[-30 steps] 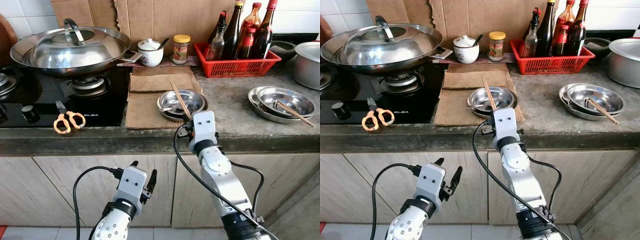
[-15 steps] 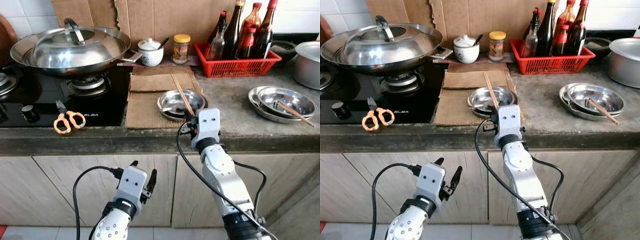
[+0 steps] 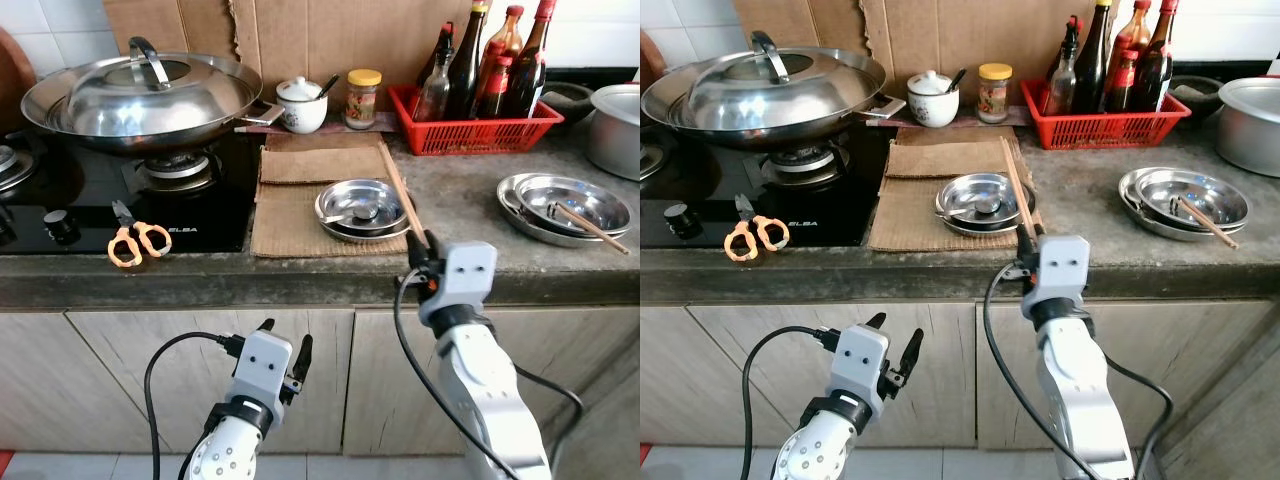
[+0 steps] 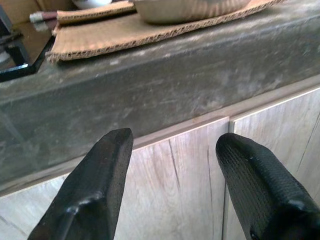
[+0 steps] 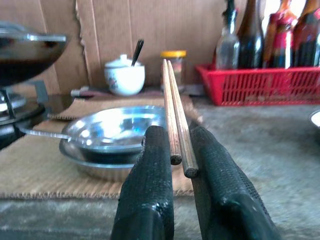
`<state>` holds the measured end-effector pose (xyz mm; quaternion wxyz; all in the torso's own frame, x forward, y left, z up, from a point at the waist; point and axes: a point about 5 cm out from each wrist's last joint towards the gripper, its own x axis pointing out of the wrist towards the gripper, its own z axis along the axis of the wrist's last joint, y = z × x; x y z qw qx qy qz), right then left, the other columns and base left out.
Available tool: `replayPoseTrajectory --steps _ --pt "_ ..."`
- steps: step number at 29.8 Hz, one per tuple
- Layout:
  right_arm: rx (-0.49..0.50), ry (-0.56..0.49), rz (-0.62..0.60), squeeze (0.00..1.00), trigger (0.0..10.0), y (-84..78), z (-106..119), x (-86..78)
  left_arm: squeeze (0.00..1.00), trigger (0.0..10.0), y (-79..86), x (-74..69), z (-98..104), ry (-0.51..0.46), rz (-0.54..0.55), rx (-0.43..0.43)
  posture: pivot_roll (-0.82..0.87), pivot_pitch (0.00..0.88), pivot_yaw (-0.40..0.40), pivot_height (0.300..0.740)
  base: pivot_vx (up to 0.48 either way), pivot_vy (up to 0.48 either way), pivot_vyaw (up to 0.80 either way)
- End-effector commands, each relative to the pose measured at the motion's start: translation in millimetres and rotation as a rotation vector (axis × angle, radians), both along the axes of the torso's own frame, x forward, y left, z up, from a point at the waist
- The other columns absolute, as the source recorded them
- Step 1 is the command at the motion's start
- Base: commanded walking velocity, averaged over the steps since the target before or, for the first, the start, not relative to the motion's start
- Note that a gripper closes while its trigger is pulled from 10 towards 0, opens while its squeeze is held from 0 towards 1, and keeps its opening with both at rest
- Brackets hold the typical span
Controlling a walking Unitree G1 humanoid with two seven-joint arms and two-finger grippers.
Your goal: Kitchen organization
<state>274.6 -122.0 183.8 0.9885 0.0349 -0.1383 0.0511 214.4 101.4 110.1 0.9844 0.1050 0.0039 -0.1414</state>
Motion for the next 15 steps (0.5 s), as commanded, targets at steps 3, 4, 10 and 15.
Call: replayPoseTrajectory --steps 3,4,10,15 --pt "0.010 -0.006 0.014 0.00 0.4 3.9 3.2 -5.9 0.00 10.0 1.6 -1.5 -0.1 -0.016 0.011 0.006 0.05 0.018 -0.012 0.740 0.000 0.000 0.00" --pt "0.007 -0.002 0.008 0.00 4.0 3.5 2.5 -6.2 0.00 10.0 1.6 -1.9 0.3 -0.020 0.011 0.005 0.05 0.018 -0.012 0.740 0.000 0.000 0.00" --pt "-0.012 0.018 -0.003 0.00 10.0 2.2 -0.2 -4.9 0.00 10.0 1.5 -2.6 1.0 -0.037 0.013 0.011 0.05 0.011 -0.018 0.740 0.000 0.000 0.00" --pt "-0.002 0.024 0.007 0.00 10.0 2.6 0.0 -4.5 0.00 10.0 1.7 -2.9 3.5 -0.057 0.023 0.003 0.05 0.023 -0.019 0.740 -0.049 0.000 0.00"
